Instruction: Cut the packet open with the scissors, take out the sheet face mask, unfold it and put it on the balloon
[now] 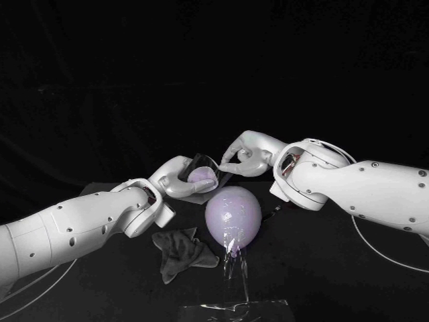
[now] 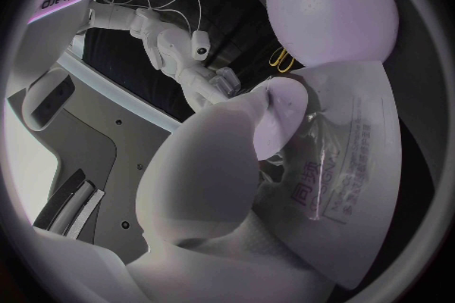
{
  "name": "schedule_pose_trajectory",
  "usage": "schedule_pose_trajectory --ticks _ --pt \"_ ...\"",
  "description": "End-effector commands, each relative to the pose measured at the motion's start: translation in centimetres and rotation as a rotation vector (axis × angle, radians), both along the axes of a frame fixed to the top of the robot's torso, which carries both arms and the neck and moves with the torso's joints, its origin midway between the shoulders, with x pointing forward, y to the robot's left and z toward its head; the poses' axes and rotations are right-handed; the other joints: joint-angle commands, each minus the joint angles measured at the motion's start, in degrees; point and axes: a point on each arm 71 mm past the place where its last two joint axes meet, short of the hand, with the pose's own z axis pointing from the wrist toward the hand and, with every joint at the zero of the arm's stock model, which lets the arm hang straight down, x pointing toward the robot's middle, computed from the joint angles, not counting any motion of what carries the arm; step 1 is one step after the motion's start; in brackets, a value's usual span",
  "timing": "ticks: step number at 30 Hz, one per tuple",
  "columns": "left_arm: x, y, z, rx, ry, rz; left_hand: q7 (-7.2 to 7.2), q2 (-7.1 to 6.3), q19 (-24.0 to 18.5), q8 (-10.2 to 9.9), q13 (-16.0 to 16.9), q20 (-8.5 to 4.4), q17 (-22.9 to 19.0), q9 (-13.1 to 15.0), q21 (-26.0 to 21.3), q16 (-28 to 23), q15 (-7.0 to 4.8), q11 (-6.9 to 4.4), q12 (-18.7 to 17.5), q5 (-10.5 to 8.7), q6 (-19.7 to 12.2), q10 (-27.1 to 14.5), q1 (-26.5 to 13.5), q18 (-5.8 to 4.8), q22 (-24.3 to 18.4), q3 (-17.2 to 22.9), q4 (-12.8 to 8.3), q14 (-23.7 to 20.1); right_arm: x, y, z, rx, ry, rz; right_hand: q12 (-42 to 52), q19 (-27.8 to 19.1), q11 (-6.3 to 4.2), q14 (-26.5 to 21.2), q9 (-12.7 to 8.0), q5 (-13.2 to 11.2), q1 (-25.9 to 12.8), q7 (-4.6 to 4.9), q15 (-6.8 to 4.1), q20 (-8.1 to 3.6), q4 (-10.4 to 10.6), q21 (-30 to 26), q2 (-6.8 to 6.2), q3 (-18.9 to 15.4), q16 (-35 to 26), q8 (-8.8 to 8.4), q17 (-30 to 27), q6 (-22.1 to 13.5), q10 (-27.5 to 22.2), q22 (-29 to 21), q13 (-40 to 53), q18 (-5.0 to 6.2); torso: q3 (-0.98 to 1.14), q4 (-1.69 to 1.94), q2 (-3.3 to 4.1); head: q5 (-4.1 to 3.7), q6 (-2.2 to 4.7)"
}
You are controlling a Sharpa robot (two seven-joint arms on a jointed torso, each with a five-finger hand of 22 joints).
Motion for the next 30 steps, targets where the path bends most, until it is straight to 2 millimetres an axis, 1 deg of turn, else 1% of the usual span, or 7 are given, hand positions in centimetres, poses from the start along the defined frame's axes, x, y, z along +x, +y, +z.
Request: schedule_pose_trajectory --ticks 1,7,14,19,30 --pt "-0.01 -0.33 0.23 -0.009 -0.001 -0.017 0.13 0.40 -0.37 0.16 0.10 -0.10 0.05 0.09 0.18 0.17 -0.23 0.00 0.21 0.19 0.45 0.24 -0.04 0.56 0.05 -0.07 -0.28 -0.24 -0.05 0.35 -0.10 -0.030 -0.006 0.023 0.07 0.23 0.08 5.90 0.08 0.24 -0.13 0.22 0.16 0.02 -0.14 0.25 -0.58 -0.20 0.23 0.33 13.58 0.25 2.30 4.46 8.64 -0.82 -0.04 0.02 -0.02 0.04 -0.01" --pt "-0.01 -0.45 0.23 -0.010 -0.001 -0.019 0.13 0.40 -0.37 0.16 0.10 -0.10 0.05 0.09 0.18 0.17 -0.23 0.00 0.21 0.19 0.45 0.24 -0.04 0.56 0.05 -0.07 -0.28 -0.24 0.00 0.66 -0.16 -0.054 -0.015 0.029 0.02 0.30 0.07 5.92 0.08 0.22 0.23 0.20 0.17 0.02 -0.51 0.35 -0.89 -0.19 0.25 0.37 13.69 0.21 2.26 4.59 8.64 -0.85 -0.02 0.00 -0.02 0.06 -0.01" --pt "-0.01 -0.64 0.28 -0.012 -0.001 -0.023 0.13 0.42 -0.51 0.12 0.09 -0.12 0.12 0.09 0.42 0.23 -0.24 0.00 0.23 0.19 0.51 0.28 -0.10 0.54 0.21 -0.05 -0.38 -0.24 0.04 0.95 -0.24 -0.103 -0.038 0.038 -0.10 0.39 0.09 5.94 0.07 0.37 0.78 0.23 0.18 0.04 -1.09 0.49 -1.38 -0.16 0.27 0.41 13.78 0.15 2.16 4.79 8.59 -0.89 -0.06 -0.04 -0.02 -0.01 -0.06" --pt "0.01 -0.70 0.30 -0.012 -0.001 -0.023 0.13 0.42 -0.51 0.12 0.09 -0.12 0.12 0.09 0.42 0.23 -0.24 0.00 0.23 0.19 0.51 0.28 -0.10 0.54 0.21 -0.05 -0.38 -0.24 0.02 1.03 -0.30 -0.127 -0.046 0.041 -0.12 0.42 0.10 5.95 0.06 0.60 0.95 0.24 0.19 0.04 -1.24 0.53 -1.43 -0.08 0.29 0.42 13.85 0.15 2.14 4.85 8.59 -0.91 -0.02 -0.01 -0.02 -0.06 -0.11" --pt "0.05 -0.82 0.38 -0.011 -0.003 -0.025 0.13 0.41 -0.63 0.09 0.09 -0.15 0.18 0.08 0.64 0.27 -0.26 -0.01 0.25 0.19 0.57 0.31 -0.14 0.53 0.36 -0.04 -0.49 -0.24 0.04 1.25 -0.51 -0.173 -0.049 0.045 -0.24 0.44 0.12 5.98 0.05 0.58 0.98 0.28 0.20 0.05 -1.32 0.56 -1.58 -0.11 0.32 0.41 14.01 0.11 2.06 4.90 8.49 -0.92 -0.04 -0.02 0.00 -0.19 -0.07"
